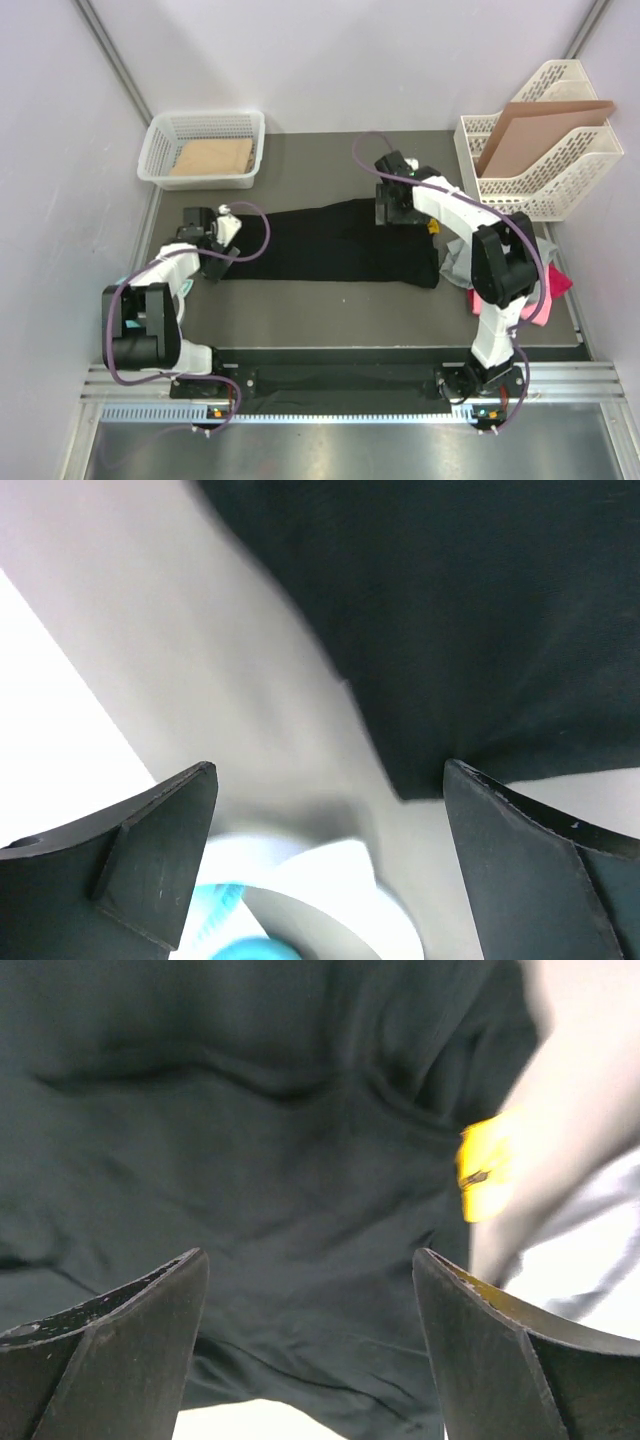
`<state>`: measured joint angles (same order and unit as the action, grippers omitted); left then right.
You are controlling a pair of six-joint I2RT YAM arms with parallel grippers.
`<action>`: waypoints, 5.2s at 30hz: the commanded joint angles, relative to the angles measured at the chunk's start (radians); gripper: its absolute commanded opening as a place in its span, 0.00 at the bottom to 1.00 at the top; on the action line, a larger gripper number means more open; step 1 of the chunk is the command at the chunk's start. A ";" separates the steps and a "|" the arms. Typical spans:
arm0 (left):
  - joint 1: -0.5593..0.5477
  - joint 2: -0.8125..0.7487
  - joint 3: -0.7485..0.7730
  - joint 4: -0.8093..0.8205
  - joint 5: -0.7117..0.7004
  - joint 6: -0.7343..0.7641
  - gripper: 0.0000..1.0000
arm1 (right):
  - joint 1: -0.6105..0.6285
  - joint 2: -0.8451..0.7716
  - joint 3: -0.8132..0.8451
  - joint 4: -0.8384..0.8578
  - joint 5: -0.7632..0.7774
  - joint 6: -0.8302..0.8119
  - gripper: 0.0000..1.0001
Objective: Fold and stack the t-shirts
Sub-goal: Fold the other side of the tshirt into a rectangle, then grab the bottom of the folded rectangular tshirt with left arm, then fold the folded rectangular tshirt in 1/3 of the way
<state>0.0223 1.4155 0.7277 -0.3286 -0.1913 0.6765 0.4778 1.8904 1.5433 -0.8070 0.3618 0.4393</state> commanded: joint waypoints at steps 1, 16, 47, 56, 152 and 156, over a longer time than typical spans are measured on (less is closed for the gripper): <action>0.102 0.040 0.178 -0.222 0.146 -0.097 0.99 | 0.007 0.006 -0.113 0.109 -0.142 0.056 0.81; 0.123 0.310 0.518 -0.452 0.434 -0.262 0.99 | 0.013 -0.030 -0.186 0.192 -0.139 0.052 0.79; 0.157 0.545 0.595 -0.406 0.547 -0.272 0.84 | 0.033 -0.159 -0.269 0.213 -0.159 0.061 0.63; 0.108 0.569 0.588 -0.412 0.495 -0.256 0.83 | 0.041 -0.168 -0.267 0.206 -0.158 0.067 0.62; -0.527 0.679 1.323 -0.802 0.475 -0.667 0.99 | 0.028 -0.315 -0.402 0.187 -0.116 0.050 0.46; -0.475 0.561 1.294 -0.794 0.555 -0.664 0.99 | 0.028 -0.304 -0.385 0.180 -0.113 0.053 0.47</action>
<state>-0.5053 2.1544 2.0003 -1.1164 0.2604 0.0242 0.5076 1.6073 1.1381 -0.6231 0.2249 0.4908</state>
